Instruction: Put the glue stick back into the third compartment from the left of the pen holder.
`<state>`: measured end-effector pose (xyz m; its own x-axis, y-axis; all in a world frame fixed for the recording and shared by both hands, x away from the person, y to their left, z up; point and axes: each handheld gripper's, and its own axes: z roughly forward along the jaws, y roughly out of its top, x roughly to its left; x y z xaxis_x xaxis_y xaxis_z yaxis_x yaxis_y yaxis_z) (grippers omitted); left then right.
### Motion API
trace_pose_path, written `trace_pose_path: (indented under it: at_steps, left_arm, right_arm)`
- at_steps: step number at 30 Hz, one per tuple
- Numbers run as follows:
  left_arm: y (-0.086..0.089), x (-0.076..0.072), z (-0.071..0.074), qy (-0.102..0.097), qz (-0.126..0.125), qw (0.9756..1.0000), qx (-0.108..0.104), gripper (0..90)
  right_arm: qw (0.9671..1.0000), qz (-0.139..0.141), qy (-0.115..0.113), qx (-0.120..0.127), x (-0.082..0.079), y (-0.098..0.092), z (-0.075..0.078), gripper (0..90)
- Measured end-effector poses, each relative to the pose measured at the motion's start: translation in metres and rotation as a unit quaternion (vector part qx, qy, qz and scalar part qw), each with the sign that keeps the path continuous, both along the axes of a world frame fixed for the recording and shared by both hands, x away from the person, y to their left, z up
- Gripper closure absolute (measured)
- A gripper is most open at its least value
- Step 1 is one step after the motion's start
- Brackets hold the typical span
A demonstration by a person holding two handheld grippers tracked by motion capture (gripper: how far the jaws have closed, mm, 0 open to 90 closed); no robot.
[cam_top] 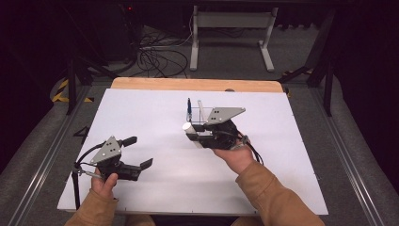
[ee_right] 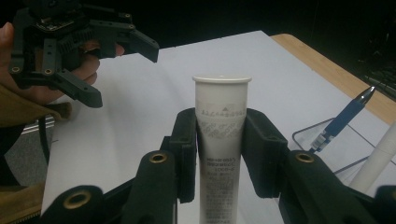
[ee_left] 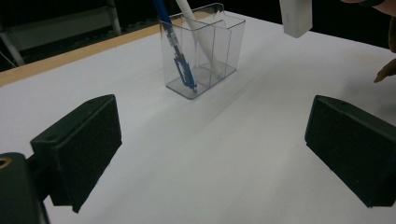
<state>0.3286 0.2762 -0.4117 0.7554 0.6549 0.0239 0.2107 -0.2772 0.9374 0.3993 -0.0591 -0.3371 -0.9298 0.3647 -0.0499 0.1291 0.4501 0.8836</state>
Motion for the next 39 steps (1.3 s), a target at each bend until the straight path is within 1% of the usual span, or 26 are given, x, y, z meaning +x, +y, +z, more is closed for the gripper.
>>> trace_pose_path:
  at_steps: [3, 6, 7, 10, 12, 17, 19, 21, 26, 28, 33, 34, 35, 39]
  left_arm:
    - [0.000, 0.000, 0.000, 0.000, 0.000, 1.0000, -0.001, 4.5]
    - [0.000, 0.000, 0.000, 0.000, 0.000, 1.0000, 0.001, 4.6]
    - [0.000, 0.000, 0.000, -0.003, 0.001, 1.0000, 0.002, 4.6]
    - [0.000, 0.000, 0.000, -0.003, 0.001, 1.0000, 0.002, 4.5]
    - [0.000, 0.000, 0.000, -0.003, 0.002, 1.0000, 0.001, 4.6]
    - [0.000, 0.000, 0.000, -0.004, 0.002, 1.0000, 0.002, 4.6]
    - [0.000, 0.000, 0.000, -0.004, 0.002, 1.0000, 0.002, 4.5]
    - [0.000, 0.000, 0.000, -0.004, 0.003, 1.0000, 0.002, 4.5]
    - [0.000, 0.000, 0.000, -0.001, 0.002, 1.0000, 0.001, 4.6]
    - [0.000, 0.000, 0.000, -0.001, 0.002, 1.0000, 0.001, 4.6]
    - [0.000, 0.000, 0.000, -0.001, 0.002, 1.0000, 0.001, 4.6]
    - [0.000, 0.000, 0.000, -0.003, 0.002, 1.0000, 0.001, 4.6]
    - [0.000, 0.000, 0.000, 0.000, 0.001, 1.0000, 0.001, 4.6]
    - [0.000, 0.000, 0.000, -0.001, 0.001, 1.0000, 0.001, 4.6]
  right_arm:
    - [1.0000, -0.004, -0.004, -0.001, 0.001, -0.001, 0.000, 67.4]
    - [0.9998, -0.005, -0.017, 0.003, 0.002, -0.002, 0.000, 67.3]
    - [0.9997, -0.006, -0.022, 0.004, 0.002, -0.002, 0.000, 67.3]
    - [0.9992, -0.012, -0.038, 0.002, 0.005, -0.004, 0.000, 67.3]
    - [0.9990, -0.015, -0.041, 0.003, 0.008, -0.006, 0.001, 67.2]
    - [0.9988, -0.032, -0.032, 0.018, 0.018, -0.013, 0.000, 67.0]
    - [0.9985, -0.038, -0.029, 0.028, 0.023, -0.017, 0.000, 66.8]
    - [0.9980, -0.042, -0.027, 0.038, 0.027, -0.020, 0.000, 66.8]
    - [0.9962, -0.060, -0.014, 0.062, 0.038, -0.028, -0.002, 66.9]
    - [0.9954, -0.071, -0.012, 0.064, 0.043, -0.031, -0.003, 66.9]
    - [0.9931, -0.096, -0.014, 0.067, 0.054, -0.038, -0.007, 66.9]
    - [0.9926, -0.100, -0.015, 0.067, 0.055, -0.039, -0.007, 66.9]
    - [0.9921, -0.105, -0.016, 0.066, 0.057, -0.040, -0.008, 66.9]
    - [0.9904, -0.122, -0.014, 0.063, 0.064, -0.043, -0.012, 66.9]
